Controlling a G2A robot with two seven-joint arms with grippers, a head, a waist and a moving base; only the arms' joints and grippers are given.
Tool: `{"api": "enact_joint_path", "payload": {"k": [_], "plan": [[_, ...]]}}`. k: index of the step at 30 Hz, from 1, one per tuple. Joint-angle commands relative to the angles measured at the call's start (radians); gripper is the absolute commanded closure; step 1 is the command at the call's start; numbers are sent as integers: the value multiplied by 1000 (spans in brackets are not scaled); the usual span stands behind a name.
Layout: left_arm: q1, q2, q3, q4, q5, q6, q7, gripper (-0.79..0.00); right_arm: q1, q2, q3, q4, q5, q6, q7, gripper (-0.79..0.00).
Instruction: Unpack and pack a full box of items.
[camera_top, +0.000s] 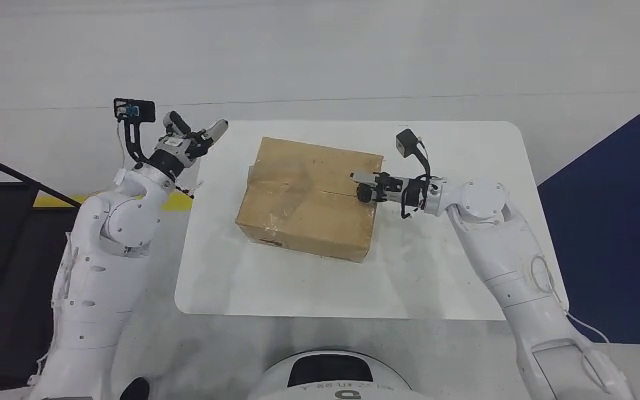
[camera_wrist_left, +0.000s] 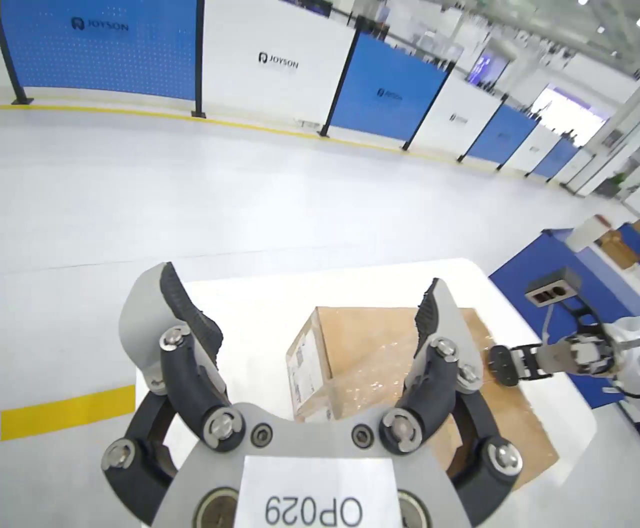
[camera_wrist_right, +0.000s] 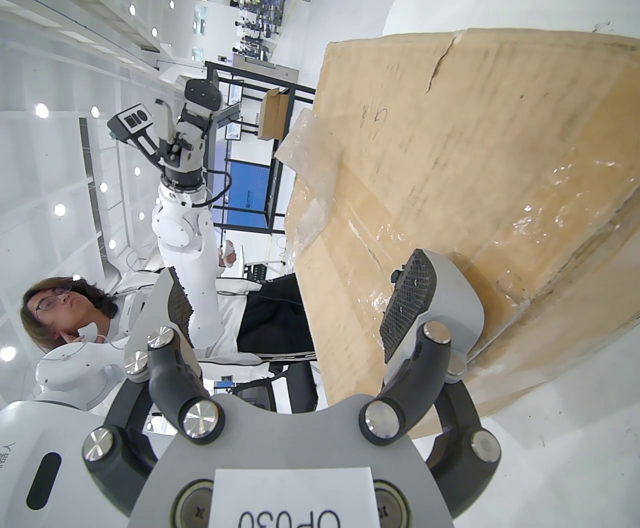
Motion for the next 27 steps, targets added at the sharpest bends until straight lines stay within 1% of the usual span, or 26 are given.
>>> {"api": "enact_joint_path", "payload": {"k": [1,3,5,8,12,16,18,22,25,27], "plan": [[-39,-6,50,37,23,8,-15,-785,0,0,0,0,0,0,0,-785],[-66,-11,92,75,59,18,-16,-785,0,0,0,0,0,0,0,-785],[-78,-18,124,109,77,26,11,-785,0,0,0,0,0,0,0,-785],[-82,-24,146,152,78,16,52,-785,0,0,0,0,0,0,0,-785],[-75,-26,143,193,67,-7,85,-785,0,0,0,0,0,0,0,-785],[-63,-23,136,229,111,-39,116,-785,0,0,0,0,0,0,0,-785],[-47,-21,136,231,114,-96,154,-785,0,0,0,0,0,0,0,-785],[-1,-17,117,235,128,-167,230,-785,0,0,0,0,0,0,0,-785],[24,-16,111,256,145,-156,256,-785,0,0,0,0,0,0,0,-785],[24,-17,118,270,170,-137,259,-785,0,0,0,0,0,0,0,-785]]}}
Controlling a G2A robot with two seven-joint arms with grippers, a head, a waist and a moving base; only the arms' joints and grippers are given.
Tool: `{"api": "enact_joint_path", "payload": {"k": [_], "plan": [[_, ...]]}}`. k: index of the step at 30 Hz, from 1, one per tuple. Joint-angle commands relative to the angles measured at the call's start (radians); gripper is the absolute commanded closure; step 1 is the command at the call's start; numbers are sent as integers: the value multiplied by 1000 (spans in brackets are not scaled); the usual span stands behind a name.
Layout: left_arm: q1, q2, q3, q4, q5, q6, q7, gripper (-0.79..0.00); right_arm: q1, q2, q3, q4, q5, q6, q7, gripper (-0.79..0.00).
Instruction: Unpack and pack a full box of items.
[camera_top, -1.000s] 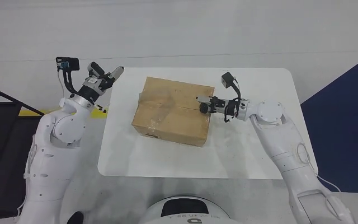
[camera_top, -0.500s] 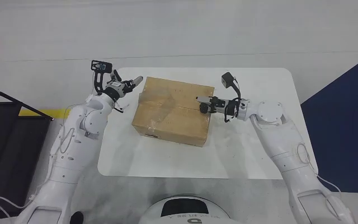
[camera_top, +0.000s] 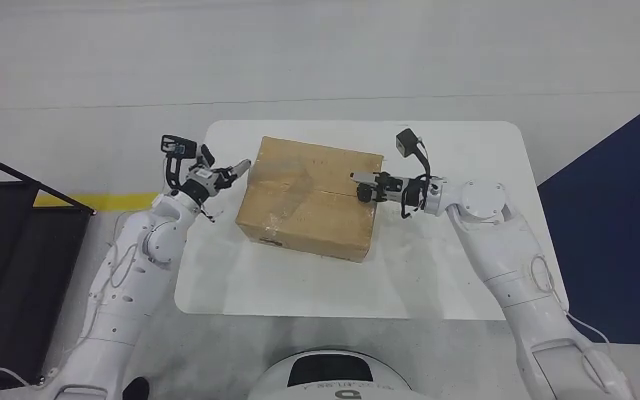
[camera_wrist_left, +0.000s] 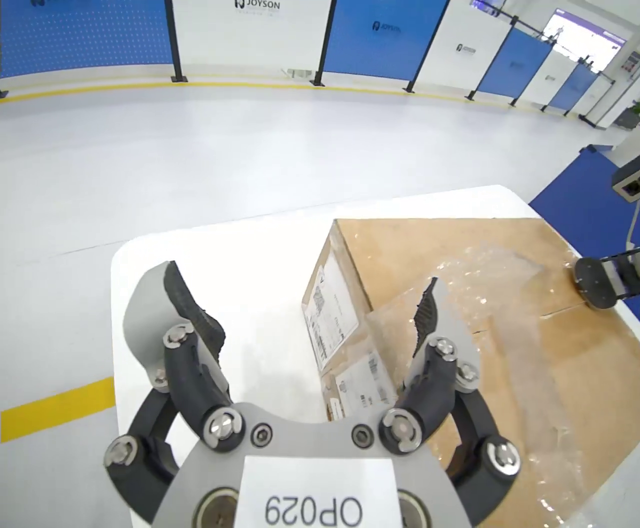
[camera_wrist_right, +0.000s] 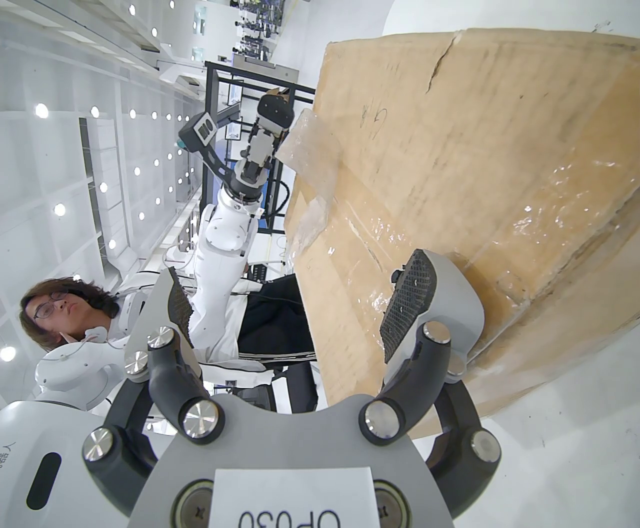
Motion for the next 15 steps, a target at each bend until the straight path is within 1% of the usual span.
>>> {"api": "enact_joint_path", "payload": {"k": [1,5,9,15], "plan": [[-1,-3,10,12,13,15,6,-785,0,0,0,0,0,0,0,-785],[-9,-9,24,36,5,30,22,-785,0,0,0,0,0,0,0,-785],[-29,-15,37,42,-8,37,14,-785,0,0,0,0,0,0,0,-785],[-71,-27,101,13,33,32,-39,-785,0,0,0,0,0,0,0,-785]]}}
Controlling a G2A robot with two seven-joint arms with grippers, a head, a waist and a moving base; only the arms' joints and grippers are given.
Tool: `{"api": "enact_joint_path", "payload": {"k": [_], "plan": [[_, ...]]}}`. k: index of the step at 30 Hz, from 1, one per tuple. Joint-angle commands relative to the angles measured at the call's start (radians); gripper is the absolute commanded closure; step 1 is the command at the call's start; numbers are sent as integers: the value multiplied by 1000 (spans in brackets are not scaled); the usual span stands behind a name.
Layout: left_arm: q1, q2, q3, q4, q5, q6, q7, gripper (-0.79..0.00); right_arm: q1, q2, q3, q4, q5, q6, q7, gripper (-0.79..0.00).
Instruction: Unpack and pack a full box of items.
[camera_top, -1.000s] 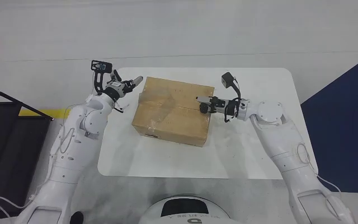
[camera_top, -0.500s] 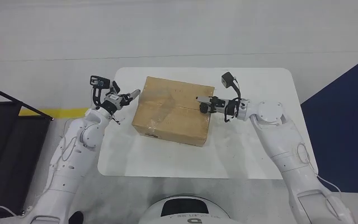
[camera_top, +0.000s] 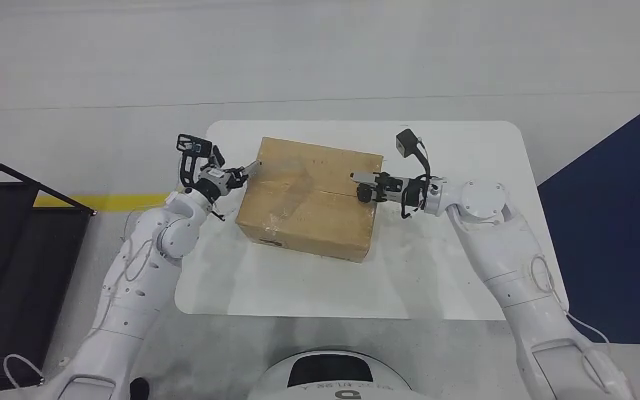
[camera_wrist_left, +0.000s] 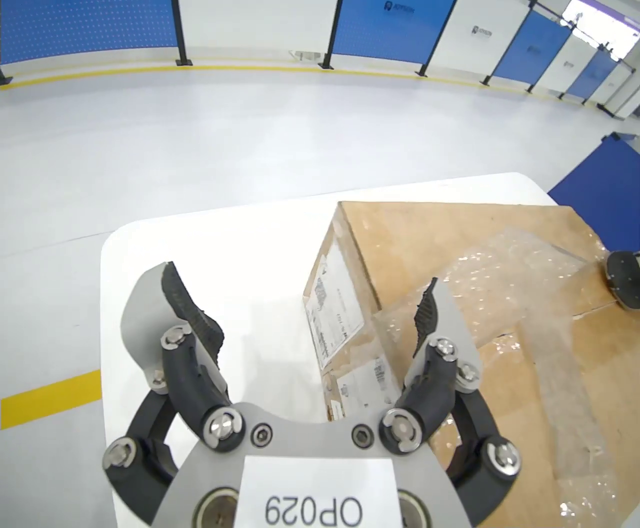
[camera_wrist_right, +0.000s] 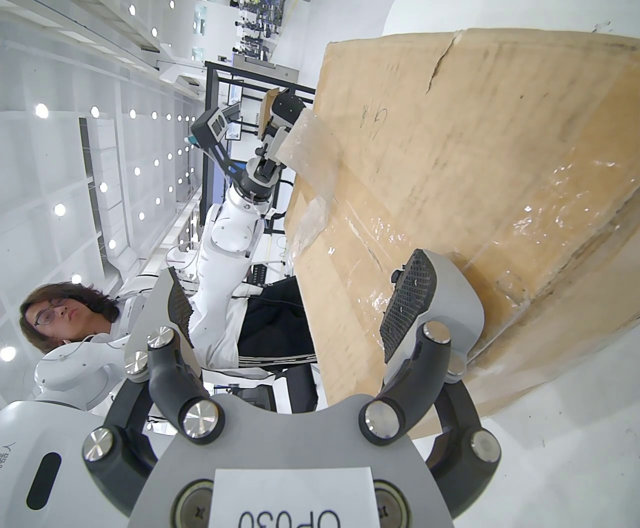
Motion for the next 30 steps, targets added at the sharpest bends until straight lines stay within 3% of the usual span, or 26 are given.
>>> {"api": "enact_joint_path", "payload": {"k": [1,8,15,20,30], "plan": [[-12,-5,24,-8,4,8,-9,-785,0,0,0,0,0,0,0,-785],[-25,-14,52,-27,17,11,-1,-785,0,0,0,0,0,0,0,-785],[68,-8,-56,-76,-69,24,208,-785,0,0,0,0,0,0,0,-785],[109,-5,-88,-59,-35,105,178,-785,0,0,0,0,0,0,0,-785],[120,-27,-14,-58,-8,203,178,-785,0,0,0,0,0,0,0,-785]]}}
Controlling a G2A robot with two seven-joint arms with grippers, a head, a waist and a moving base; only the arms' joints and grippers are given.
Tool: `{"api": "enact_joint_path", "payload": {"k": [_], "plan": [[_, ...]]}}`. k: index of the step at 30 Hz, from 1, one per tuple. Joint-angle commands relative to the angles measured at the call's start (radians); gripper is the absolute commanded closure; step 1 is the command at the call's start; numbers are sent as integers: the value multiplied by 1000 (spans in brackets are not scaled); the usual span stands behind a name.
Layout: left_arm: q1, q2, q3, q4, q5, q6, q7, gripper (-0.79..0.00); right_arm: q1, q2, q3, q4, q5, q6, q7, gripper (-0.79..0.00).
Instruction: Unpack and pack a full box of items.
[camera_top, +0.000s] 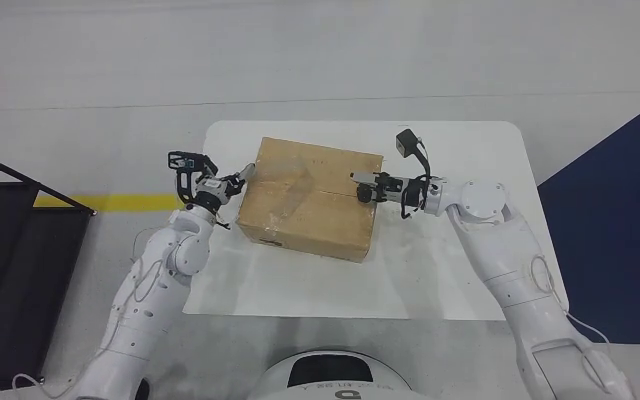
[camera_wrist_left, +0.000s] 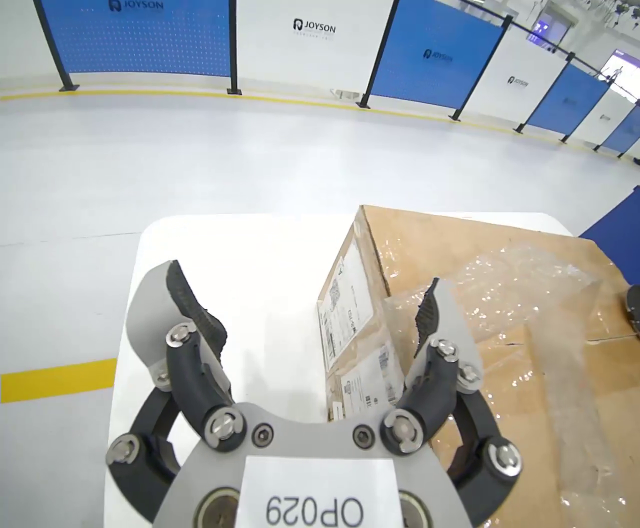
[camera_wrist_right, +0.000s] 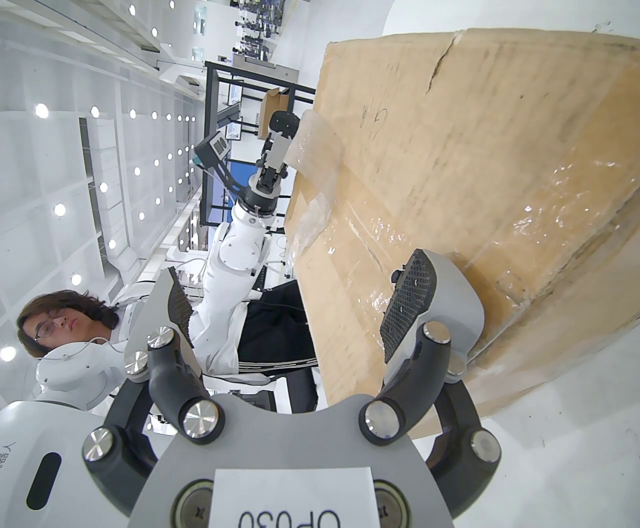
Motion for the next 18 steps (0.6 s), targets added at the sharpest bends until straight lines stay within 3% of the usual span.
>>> {"api": "enact_joint_path", "payload": {"k": [1,8,12,18], "plan": [[-3,-4,5,7,-2,17,10,-785,0,0,0,0,0,0,0,-785],[2,-14,-8,55,-37,98,33,-785,0,0,0,0,0,0,0,-785],[-22,-18,8,79,-11,106,-22,-785,0,0,0,0,0,0,0,-785],[-41,-26,38,83,29,92,-11,-785,0,0,0,0,0,0,0,-785]]}}
